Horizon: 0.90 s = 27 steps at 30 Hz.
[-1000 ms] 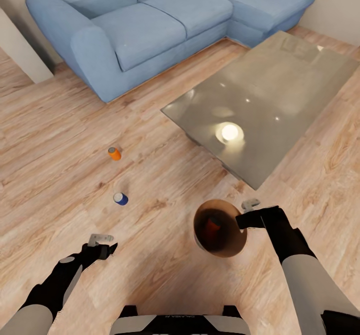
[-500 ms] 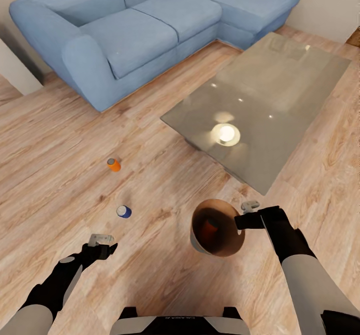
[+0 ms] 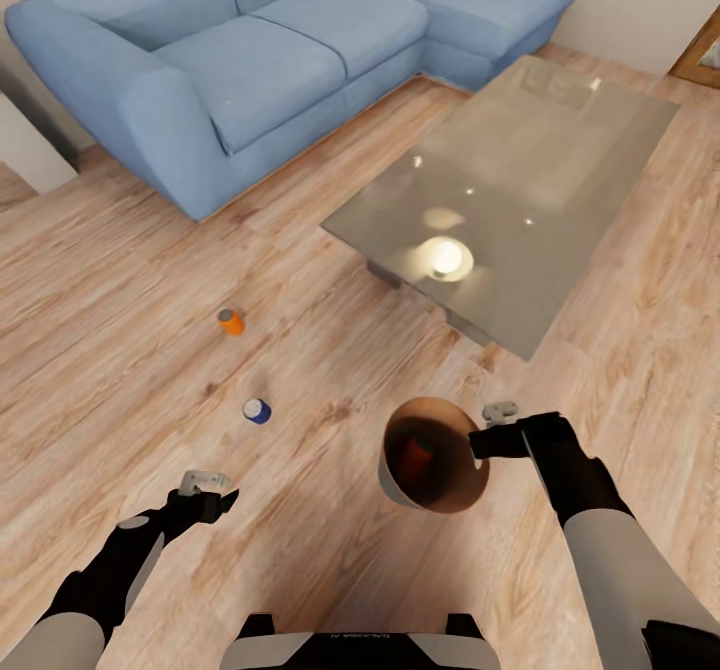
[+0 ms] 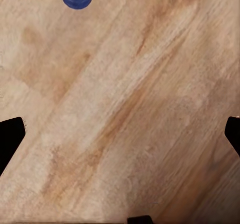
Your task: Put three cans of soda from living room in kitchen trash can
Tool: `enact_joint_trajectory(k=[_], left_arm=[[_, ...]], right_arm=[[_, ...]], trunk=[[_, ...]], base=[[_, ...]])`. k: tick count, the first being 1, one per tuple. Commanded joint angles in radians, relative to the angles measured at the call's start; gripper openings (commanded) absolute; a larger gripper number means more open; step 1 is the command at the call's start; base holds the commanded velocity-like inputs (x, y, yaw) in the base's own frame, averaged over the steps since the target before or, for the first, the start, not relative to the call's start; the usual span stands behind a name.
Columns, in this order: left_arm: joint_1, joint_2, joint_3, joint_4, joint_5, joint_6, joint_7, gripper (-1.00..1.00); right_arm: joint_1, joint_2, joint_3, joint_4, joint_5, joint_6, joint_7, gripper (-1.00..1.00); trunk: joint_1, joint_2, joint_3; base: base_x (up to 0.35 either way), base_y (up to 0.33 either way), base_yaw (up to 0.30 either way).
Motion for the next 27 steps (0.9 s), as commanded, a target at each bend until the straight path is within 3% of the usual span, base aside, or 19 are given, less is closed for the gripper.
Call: enact_joint_trajectory(k=[1, 4, 10, 14, 15, 20, 27], left_arm=[[0.000, 0.000, 0.000, 0.000, 0.000, 0.000, 0.000, 1.00], [0.000, 0.000, 0.000, 0.000, 0.000, 0.000, -0.001, 1.00], [0.000, 0.000, 0.000, 0.000, 0.000, 0.000, -0.001, 1.00], [0.000, 0.000, 0.000, 0.000, 0.000, 0.000, -0.001, 1.00], [0.000, 0.000, 0.000, 0.000, 0.000, 0.000, -0.002, 1.00], [-0.001, 0.001, 0.000, 0.000, 0.000, 0.000, -0.002, 1.00], [-0.001, 0.001, 0.000, 0.000, 0.000, 0.000, -0.002, 1.00]], right_arm=[[0.000, 0.000, -0.004, 0.000, -0.022, 0.009, 0.006, -1.00], [0.000, 0.000, -0.030, 0.000, -0.021, 0.009, 0.007, -1.00], [0.000, -0.008, -0.039, 0.001, -0.017, 0.007, 0.012, -1.00], [0.000, -0.019, -0.043, 0.002, -0.011, 0.006, 0.058, -1.00], [0.000, -0.024, -0.044, 0.002, -0.010, 0.006, 0.067, -1.00], [0.000, -0.108, -0.044, 0.002, -0.006, 0.003, 0.165, -1.00], [0.001, -0.134, -0.038, 0.001, 0.000, 0.000, 0.203, -1.00]], trunk=[[0.000, 0.000, 0.000], [0.000, 0.000, 0.000], [0.000, 0.000, 0.000], [0.000, 0.000, 0.000], [0.000, 0.000, 0.000], [0.000, 0.000, 0.000], [0.000, 0.000, 0.000]], base=[[-0.188, 0.266, -0.221], [-0.169, 0.276, -0.230], [-0.147, 0.286, -0.237], [-0.140, 0.289, -0.239], [-0.136, 0.290, -0.240], [-0.079, 0.298, -0.240], [-0.011, 0.309, -0.216]])
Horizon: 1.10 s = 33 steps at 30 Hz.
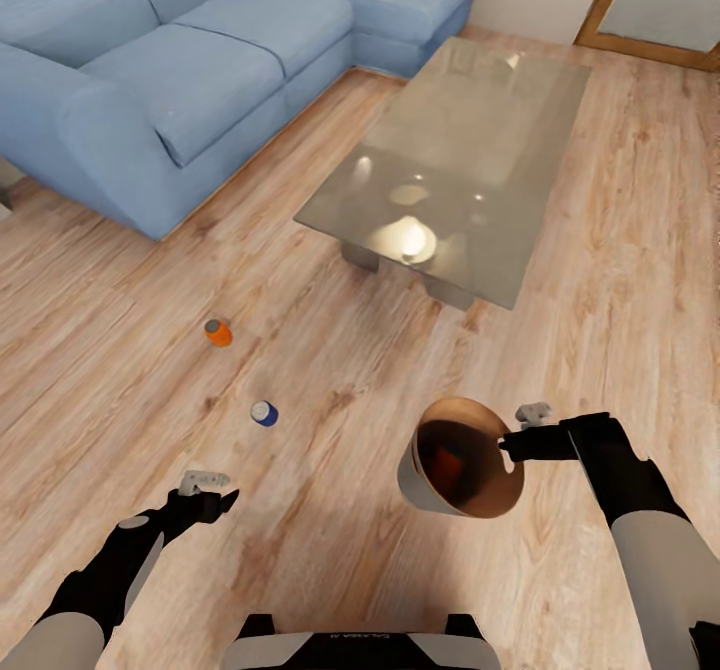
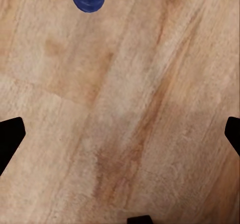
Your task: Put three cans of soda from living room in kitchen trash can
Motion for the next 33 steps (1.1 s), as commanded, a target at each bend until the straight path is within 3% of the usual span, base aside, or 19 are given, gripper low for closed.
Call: enact_joint_trajectory(k=[1, 13, 21, 29, 33], left_arm=[[0.000, 0.000, 0.000, 0.000, 0.000, 0.000, 0.000, 1.00], [0.000, 0.000, 0.000, 0.000, 0.001, -0.001, 0.000, 1.00], [0.001, -0.001, 0.000, 0.000, 0.003, -0.010, 0.000, 1.00], [0.001, 0.000, 0.000, 0.000, 0.001, -0.002, 0.000, 1.00], [-0.001, 0.000, -0.002, -0.002, 0.000, 0.104, -0.001, 1.00]], right_arm=[[0.000, -0.002, 0.001, 0.000, -0.021, 0.012, 0.007, -1.00], [0.000, -0.010, 0.004, -0.001, -0.026, 0.009, 0.011, -1.00], [0.000, -0.004, 0.004, -0.001, -0.026, 0.009, 0.011, -1.00], [0.000, -0.007, 0.001, -0.001, -0.026, 0.010, 0.008, -1.00], [0.000, -0.009, 0.000, -0.001, -0.023, 0.010, 0.008, -1.00]], trunk=[[0.000, 0.000, 0.000], [0.000, 0.000, 0.000], [0.000, 0.000, 0.000], [0.000, 0.000, 0.000], [0.000, 0.000, 0.000]], base=[[-0.002, 0.311, -0.146], [0.000, 0.305, -0.027], [0.000, 0.079, -0.003], [0.025, 0.257, -0.171], [0.104, 0.309, -0.237]])
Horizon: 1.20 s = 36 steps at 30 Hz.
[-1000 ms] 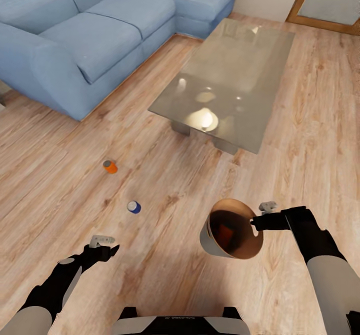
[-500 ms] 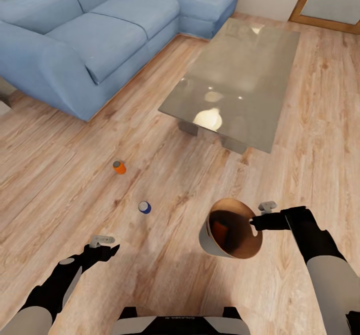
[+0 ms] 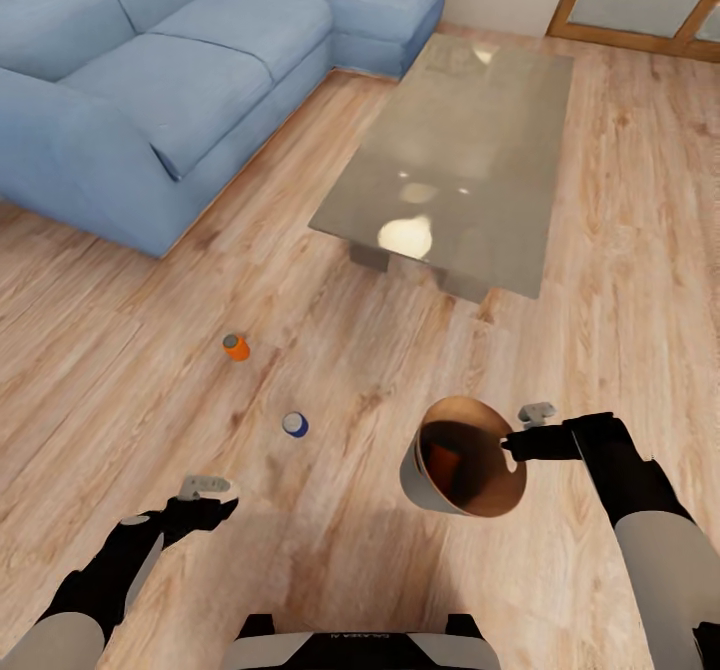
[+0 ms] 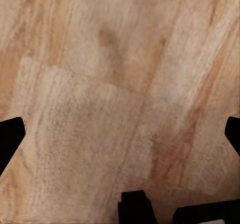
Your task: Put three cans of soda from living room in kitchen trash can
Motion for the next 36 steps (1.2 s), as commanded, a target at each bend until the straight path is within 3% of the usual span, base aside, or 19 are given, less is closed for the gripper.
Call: enact_joint_trajectory(k=[1, 5, 8, 9, 10, 14, 16, 19, 31, 36], left_arm=[[-0.001, 0.000, 0.000, -0.001, 0.000, 0.020, 0.000, 1.00], [-0.012, -0.003, -0.001, -0.016, -0.003, 0.141, -0.001, 1.00], [-0.028, -0.029, -0.016, -0.020, -0.007, 0.175, 0.001, 1.00], [-0.035, -0.054, -0.036, -0.021, -0.011, 0.193, 0.004, 1.00], [-0.043, -0.102, -0.079, -0.026, -0.021, 0.232, 0.010, 1.00], [-0.072, -0.177, -0.149, -0.065, -0.032, 0.322, 0.041, 1.00], [-0.085, -0.195, -0.174, -0.088, -0.033, 0.378, 0.089, 1.00], [-0.091, -0.204, -0.187, -0.108, -0.033, 0.411, 0.130, 1.00], [-0.092, -0.206, -0.193, -0.122, -0.034, 0.421, 0.147, 1.00], [-0.092, -0.207, -0.194, -0.123, -0.034, 0.423, 0.148, 1.00]], right_arm=[[0.000, 0.000, 0.000, 0.000, -0.018, 0.011, 0.005, -1.00], [0.000, -0.008, -0.005, 0.000, -0.018, 0.012, 0.002, -1.00], [0.000, -0.011, -0.003, 0.000, -0.017, 0.012, -0.005, -1.00], [0.000, -0.012, -0.002, 0.000, -0.016, 0.013, -0.008, -1.00], [0.000, -0.013, -0.001, 0.000, -0.015, 0.013, -0.013, -1.00], [0.000, -0.017, -0.004, 0.001, -0.017, 0.012, -0.017, -1.00], [0.000, -0.017, -0.006, 0.003, -0.019, 0.012, -0.018, -1.00], [0.000, -0.013, -0.002, 0.002, -0.017, 0.016, -0.020, -1.00], [0.000, -0.013, -0.002, 0.002, -0.018, 0.022, -0.028, -1.00], [0.000, -0.016, -0.007, 0.003, -0.020, 0.025, -0.087, -1.00]], trunk=[[0.000, 0.000, 0.000], [0.000, 0.000, 0.000], [0.000, 0.000, 0.000], [0.000, 0.000, 0.000], [0.000, 0.000, 0.000], [0.000, 0.000, 0.000], [0.000, 0.000, 0.000], [0.000, 0.000, 0.000], [0.000, 0.000, -0.001], [0.000, 0.000, -0.001]], base=[[0.116, 0.313, -0.244], [0.141, 0.308, -0.248], [0.209, 0.269, -0.251], [0.241, 0.243, -0.251], [0.259, 0.224, -0.201], [0.269, 0.213, -0.106], [0.280, 0.199, -0.028], [0.279, 0.176, -0.010], [0.096, 0.045, -0.112], [0.211, 0.041, -0.229]])
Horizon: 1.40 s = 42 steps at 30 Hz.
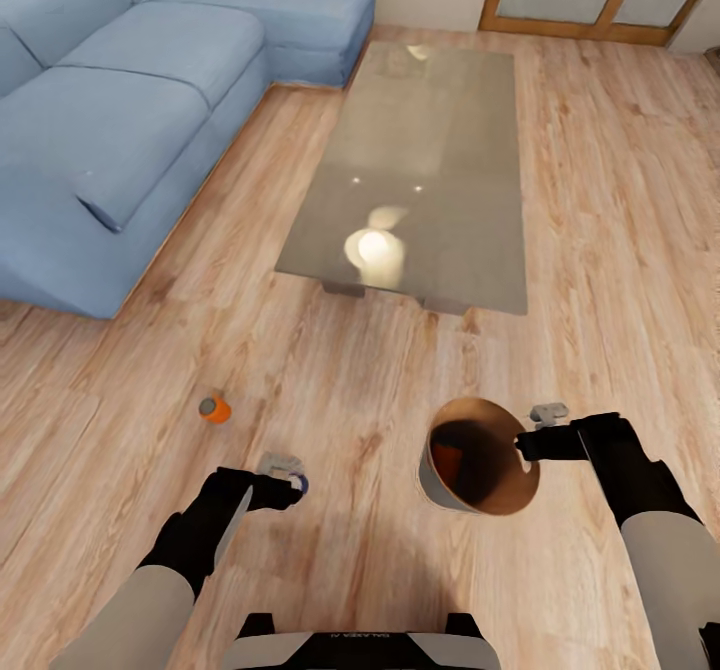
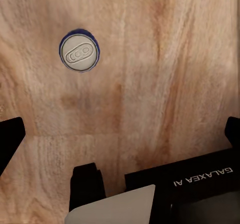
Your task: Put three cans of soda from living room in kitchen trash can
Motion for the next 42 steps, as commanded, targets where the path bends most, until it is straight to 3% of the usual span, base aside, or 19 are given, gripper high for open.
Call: enact_joint_trajectory(k=[1, 11, 15, 23, 42], left_arm=[[0.000, 0.000, -0.005, 0.000, 0.000, 0.001, 0.005, 1.00], [0.000, 0.000, -0.025, 0.001, 0.000, 0.005, 0.055, 1.00], [0.000, 0.000, -0.055, 0.002, 0.001, 0.003, 0.074, 1.00], [0.000, -0.003, -0.083, 0.002, 0.001, 0.003, 0.103, 1.00], [-0.001, -0.003, -0.084, 0.004, 0.001, 0.002, 0.107, 1.00]], right_arm=[[0.000, 0.000, 0.000, 0.000, -0.028, 0.015, -0.009, -1.00], [0.000, -0.001, 0.000, 0.001, -0.028, 0.016, -0.025, -1.00], [0.000, 0.002, 0.000, 0.001, -0.029, 0.017, -0.025, -1.00], [0.000, 0.008, -0.001, 0.000, -0.031, 0.017, -0.026, -1.00], [0.000, 0.013, 0.007, 0.000, -0.028, 0.017, -0.027, -1.00]], trunk=[[0.000, 0.000, 0.000], [0.000, 0.000, 0.000], [0.000, 0.000, 0.000], [0.000, 0.000, 0.005], [0.000, 0.000, 0.024]], base=[[0.283, 0.076, -0.236], [0.231, 0.046, -0.131], [0.016, 0.004, -0.010], [-0.244, 0.001, -0.129], [-0.249, 0.149, -0.209]])
